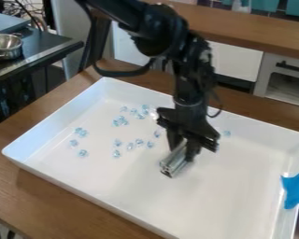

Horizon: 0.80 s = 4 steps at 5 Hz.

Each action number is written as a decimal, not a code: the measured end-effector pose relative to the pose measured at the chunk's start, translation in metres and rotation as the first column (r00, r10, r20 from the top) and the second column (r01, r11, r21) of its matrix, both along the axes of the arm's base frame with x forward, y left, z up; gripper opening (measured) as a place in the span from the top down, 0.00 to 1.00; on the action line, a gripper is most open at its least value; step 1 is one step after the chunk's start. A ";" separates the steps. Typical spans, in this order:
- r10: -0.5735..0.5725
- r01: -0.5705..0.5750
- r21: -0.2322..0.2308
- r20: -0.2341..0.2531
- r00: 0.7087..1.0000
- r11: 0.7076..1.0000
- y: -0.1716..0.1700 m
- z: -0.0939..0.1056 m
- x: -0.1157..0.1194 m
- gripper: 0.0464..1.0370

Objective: Sweep into pile

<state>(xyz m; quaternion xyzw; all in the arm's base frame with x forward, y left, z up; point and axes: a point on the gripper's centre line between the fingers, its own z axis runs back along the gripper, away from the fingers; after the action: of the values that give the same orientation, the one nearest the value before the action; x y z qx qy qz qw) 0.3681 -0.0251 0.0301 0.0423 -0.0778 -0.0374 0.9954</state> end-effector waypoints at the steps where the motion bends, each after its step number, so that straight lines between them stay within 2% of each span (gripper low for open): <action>1: 0.056 -0.056 0.006 -0.009 0.998 0.998 0.037 -0.001 0.004 0.67; 2: 0.134 -0.134 0.001 -0.025 0.991 0.991 0.083 0.000 -0.002 0.67; 3: 0.154 -0.154 0.014 -0.042 0.987 0.988 0.117 0.000 -0.013 0.67; 4: 0.155 -0.154 0.022 -0.072 0.985 0.988 0.146 0.002 -0.034 0.67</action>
<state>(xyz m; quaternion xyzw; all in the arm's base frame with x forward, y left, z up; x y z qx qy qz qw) 0.3339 0.1207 0.0324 0.0551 -0.0371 0.0377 0.9971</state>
